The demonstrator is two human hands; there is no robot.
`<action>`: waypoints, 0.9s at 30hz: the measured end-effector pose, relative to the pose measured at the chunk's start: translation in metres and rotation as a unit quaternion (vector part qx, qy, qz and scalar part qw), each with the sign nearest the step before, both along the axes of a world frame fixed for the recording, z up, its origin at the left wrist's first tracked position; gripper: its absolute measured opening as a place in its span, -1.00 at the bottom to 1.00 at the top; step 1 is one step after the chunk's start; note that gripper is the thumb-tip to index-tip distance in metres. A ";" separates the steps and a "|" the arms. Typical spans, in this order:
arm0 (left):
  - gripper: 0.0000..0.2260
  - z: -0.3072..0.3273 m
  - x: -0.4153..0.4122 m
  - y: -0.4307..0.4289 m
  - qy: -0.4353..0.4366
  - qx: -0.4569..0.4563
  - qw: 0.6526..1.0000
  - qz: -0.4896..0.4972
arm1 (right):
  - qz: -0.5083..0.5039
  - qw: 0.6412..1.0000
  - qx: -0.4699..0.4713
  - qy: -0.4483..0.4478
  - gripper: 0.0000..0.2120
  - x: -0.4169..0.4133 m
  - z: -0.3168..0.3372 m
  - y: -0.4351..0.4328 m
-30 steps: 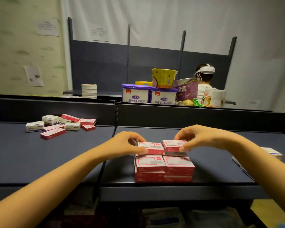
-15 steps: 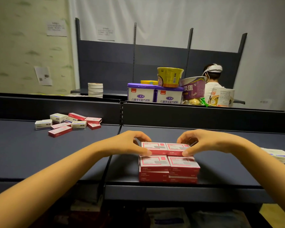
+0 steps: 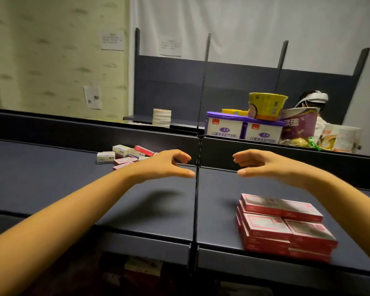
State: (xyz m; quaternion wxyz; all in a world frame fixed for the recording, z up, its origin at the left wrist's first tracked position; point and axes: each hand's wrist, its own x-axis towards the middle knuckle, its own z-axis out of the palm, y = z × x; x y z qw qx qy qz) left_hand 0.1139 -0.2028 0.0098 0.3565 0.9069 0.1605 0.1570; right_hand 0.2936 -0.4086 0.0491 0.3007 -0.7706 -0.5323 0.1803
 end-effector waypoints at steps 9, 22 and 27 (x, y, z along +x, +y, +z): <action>-0.53 -0.022 -0.059 0.130 0.023 0.008 0.999 0.042 | -0.026 0.999 -0.011 0.016 -0.46 -0.054 -0.001 0.109; -0.58 -0.045 -0.070 0.188 0.077 0.161 0.982 0.067 | -0.106 0.994 -0.016 0.016 -0.41 -0.069 -0.028 0.231; -0.65 -0.041 -0.071 0.203 0.104 0.146 0.983 0.042 | -0.144 0.990 -0.011 -0.002 -0.40 -0.047 -0.042 0.259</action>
